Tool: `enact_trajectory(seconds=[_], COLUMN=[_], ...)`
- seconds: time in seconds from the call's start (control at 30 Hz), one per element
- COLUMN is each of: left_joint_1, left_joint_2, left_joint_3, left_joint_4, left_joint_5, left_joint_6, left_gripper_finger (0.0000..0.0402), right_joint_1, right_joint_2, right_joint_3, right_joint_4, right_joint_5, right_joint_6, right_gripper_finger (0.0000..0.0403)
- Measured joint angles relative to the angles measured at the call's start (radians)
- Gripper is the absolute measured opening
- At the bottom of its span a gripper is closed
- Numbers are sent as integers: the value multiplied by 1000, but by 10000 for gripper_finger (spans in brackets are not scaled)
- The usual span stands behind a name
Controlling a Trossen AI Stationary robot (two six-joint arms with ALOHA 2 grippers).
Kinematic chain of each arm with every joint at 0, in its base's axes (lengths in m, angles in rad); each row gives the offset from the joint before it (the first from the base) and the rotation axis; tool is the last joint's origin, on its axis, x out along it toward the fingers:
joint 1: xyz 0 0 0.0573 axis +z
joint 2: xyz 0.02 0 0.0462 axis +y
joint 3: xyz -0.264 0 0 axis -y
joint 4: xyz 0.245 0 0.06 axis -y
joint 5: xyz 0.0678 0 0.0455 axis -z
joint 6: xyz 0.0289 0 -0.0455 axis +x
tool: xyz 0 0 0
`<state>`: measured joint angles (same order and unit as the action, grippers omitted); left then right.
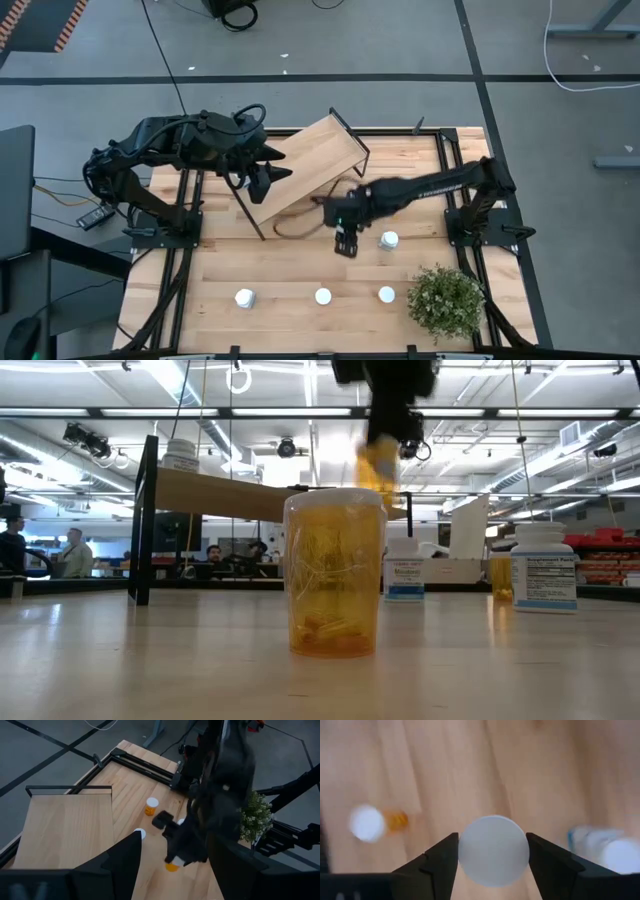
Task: Pick and place medicine bottles onto shelf by color
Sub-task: Put the orange pill bottle on the shelf
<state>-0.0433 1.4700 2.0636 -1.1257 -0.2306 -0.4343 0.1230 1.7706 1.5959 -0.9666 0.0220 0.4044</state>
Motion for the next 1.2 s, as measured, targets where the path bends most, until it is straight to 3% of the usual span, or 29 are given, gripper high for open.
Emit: enact_trajectory(seconds=[0.17, 0.3, 0.8, 1.2], left_joint_1=[0, 0, 0, 0], left_joint_2=[-1, -11, -14, -14], left_joint_3=[0, 1, 1, 1], left_joint_4=[4, 9, 10, 16], left_joint_5=[0, -1, 0, 0], left_joint_6=[0, 0, 1, 0], left_gripper_finger=[228, 228, 229, 229], right_joint_1=[-85, -186, -566, -581], right_joint_2=[-2, -2, 0, 43], right_joint_3=[208, 299, 304, 312], right_joint_4=[-110, -145, -191, -106], right_joint_5=[64, 84, -18, -49], right_joint_6=[-35, -72, -154, -169], right_gripper_finger=[223, 224, 225, 225])
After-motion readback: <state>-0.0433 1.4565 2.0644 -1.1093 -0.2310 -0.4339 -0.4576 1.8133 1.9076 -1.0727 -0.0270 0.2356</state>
